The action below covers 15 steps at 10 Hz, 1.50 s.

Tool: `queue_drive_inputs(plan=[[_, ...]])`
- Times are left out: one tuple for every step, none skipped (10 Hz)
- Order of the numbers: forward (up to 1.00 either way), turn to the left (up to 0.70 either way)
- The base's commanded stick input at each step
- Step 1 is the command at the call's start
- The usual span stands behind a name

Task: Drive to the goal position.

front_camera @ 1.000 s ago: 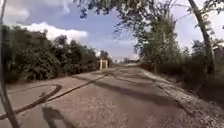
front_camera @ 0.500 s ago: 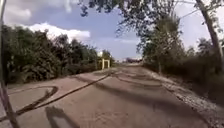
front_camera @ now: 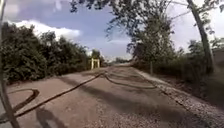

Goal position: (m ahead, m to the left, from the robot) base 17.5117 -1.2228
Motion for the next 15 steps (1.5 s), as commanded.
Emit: queue_drive_inputs(plan=[[0.7, -0.05], [0.7, -0.03], [0.7, 0.0], [0.7, 0.0], [0.7, 0.0], [0.7, 0.0], [0.7, 0.0], [0.7, 0.0], [0.7, 0.0], [0.7, 0.0], [0.7, 0.0], [0.7, 0.0], [0.7, 0.0], [0.7, 0.0], [0.7, 0.0]])
